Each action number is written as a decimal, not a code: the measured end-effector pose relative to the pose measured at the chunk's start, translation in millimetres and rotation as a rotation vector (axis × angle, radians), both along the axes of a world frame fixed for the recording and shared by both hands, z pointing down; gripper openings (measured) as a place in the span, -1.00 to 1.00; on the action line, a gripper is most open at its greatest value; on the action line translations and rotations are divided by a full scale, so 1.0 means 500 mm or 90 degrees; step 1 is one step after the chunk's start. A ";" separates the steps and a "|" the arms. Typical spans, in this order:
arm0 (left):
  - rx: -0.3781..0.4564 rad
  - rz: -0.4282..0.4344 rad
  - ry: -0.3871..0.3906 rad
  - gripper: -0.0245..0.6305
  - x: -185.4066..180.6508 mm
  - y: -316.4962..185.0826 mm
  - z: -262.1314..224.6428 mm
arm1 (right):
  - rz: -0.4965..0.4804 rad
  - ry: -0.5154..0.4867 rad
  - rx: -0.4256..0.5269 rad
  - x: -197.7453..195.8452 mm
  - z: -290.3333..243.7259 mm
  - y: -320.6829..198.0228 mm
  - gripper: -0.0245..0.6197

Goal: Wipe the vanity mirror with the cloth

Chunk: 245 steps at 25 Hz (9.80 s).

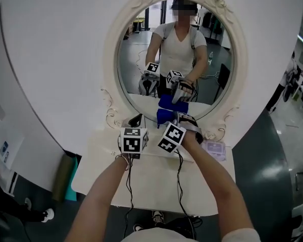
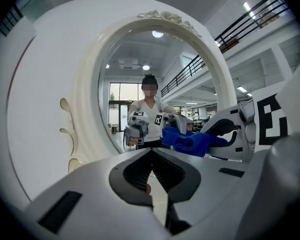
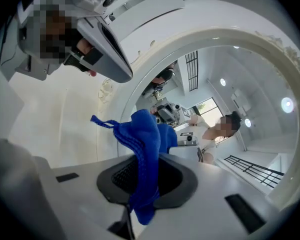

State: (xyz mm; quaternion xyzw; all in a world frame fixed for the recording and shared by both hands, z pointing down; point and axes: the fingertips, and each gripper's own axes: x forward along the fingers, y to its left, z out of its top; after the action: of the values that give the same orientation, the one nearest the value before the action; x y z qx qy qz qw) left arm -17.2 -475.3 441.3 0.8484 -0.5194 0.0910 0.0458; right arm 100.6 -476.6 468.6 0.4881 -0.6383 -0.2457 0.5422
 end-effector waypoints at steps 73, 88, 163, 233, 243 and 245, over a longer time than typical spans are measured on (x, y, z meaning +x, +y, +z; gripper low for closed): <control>0.130 0.174 -0.013 -0.91 0.333 0.015 -0.329 | 0.061 0.133 0.207 0.292 -0.471 0.066 -0.72; 0.016 0.148 -0.037 -0.91 0.262 0.027 -0.036 | 0.049 0.054 0.131 0.244 -0.201 0.039 -0.72; 0.006 -0.006 0.111 -0.91 -0.092 0.326 0.040 | 0.130 -0.652 0.212 0.010 -0.054 0.362 -0.72; -0.073 0.029 0.158 -0.91 -0.003 0.584 0.086 | 0.227 -0.806 0.186 0.155 0.007 0.714 -0.72; -0.076 0.029 0.172 -0.91 -0.021 0.572 0.086 | 0.234 -0.798 0.179 0.137 0.012 0.709 -0.72; -0.078 0.027 0.173 -0.91 -0.025 0.572 0.088 | 0.234 -0.797 0.178 0.133 0.012 0.710 -0.72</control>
State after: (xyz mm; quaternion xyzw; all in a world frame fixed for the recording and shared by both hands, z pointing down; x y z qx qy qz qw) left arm -29.7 -189.1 485.2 0.8595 -0.4836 0.0074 0.1654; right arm 167.1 -121.8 474.8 0.7050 -0.7013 0.0998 0.0342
